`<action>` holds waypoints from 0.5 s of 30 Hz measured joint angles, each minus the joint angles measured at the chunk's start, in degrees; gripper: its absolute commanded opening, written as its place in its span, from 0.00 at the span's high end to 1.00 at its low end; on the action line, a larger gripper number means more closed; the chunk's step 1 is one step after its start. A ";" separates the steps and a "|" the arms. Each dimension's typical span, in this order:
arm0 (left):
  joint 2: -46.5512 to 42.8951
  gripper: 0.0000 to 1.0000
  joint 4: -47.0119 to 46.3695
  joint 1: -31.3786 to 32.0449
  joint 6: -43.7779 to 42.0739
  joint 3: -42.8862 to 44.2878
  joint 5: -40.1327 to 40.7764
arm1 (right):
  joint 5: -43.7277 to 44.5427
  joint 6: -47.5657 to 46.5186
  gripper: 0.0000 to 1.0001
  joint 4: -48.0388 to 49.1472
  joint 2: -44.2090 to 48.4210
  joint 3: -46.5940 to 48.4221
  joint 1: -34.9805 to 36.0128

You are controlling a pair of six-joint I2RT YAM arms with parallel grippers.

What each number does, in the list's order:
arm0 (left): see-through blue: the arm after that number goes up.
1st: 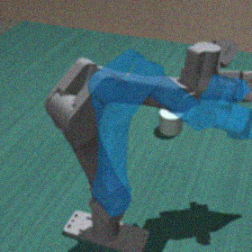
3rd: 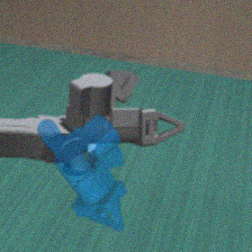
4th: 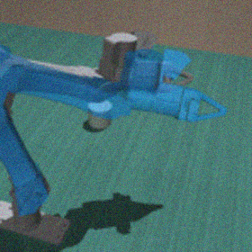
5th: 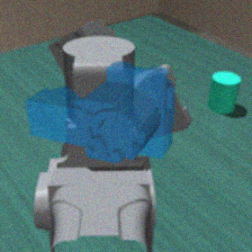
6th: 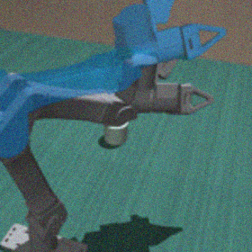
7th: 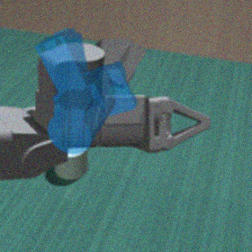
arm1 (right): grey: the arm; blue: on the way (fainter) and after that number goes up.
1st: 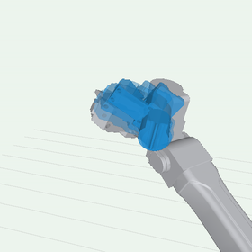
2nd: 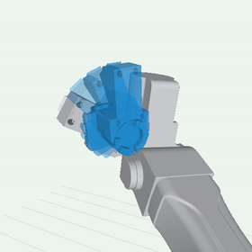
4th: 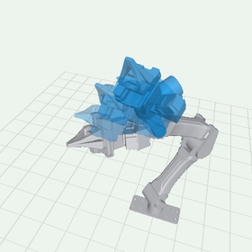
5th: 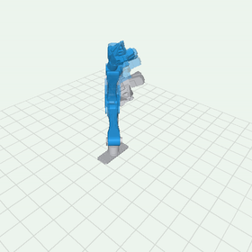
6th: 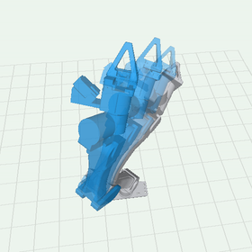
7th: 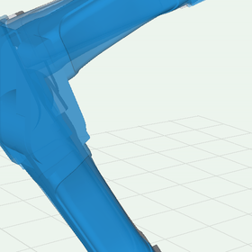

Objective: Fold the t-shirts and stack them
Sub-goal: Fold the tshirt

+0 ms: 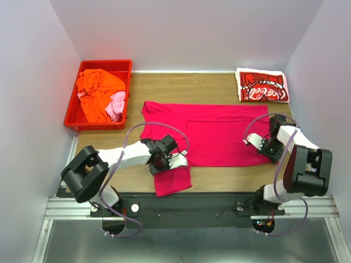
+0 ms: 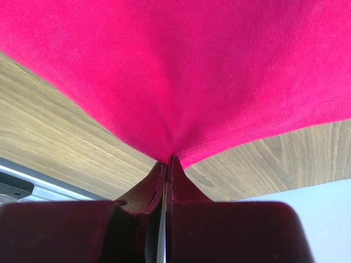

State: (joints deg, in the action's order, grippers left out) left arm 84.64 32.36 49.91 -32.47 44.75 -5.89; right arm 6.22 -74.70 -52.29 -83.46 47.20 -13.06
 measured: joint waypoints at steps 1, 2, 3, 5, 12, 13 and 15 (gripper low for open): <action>0.00 1.00 -0.11 0.11 -0.07 0.00 0.13 | 0.00 0.00 0.99 0.00 -0.07 0.00 0.00; -0.04 1.00 -0.22 0.26 -0.13 0.00 0.22 | 0.00 0.00 0.99 0.00 -0.17 0.00 0.00; -0.20 1.00 -0.24 0.35 -0.07 -0.02 0.48 | 0.00 0.00 0.99 0.00 -0.26 0.00 0.00; -0.57 1.00 -0.20 0.35 -0.13 -0.11 0.52 | 0.00 0.00 1.00 0.00 -0.28 0.00 0.00; -4.46 1.00 6.05 -2.58 -1.68 2.34 0.55 | -0.02 -0.11 0.99 -0.26 0.70 0.00 -0.46; -5.35 1.00 7.15 -3.21 -2.05 3.41 0.63 | -0.07 -0.17 1.00 -0.33 1.09 0.02 -0.68; -6.99 1.00 9.11 -4.98 -2.69 6.58 0.66 | -0.33 -0.37 0.99 -0.85 1.75 0.48 -1.20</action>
State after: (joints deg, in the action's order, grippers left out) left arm 77.65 41.47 44.93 -35.16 51.33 -5.23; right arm 5.89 -75.07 -53.15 -81.71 47.68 -14.26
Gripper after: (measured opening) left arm 0.023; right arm 0.019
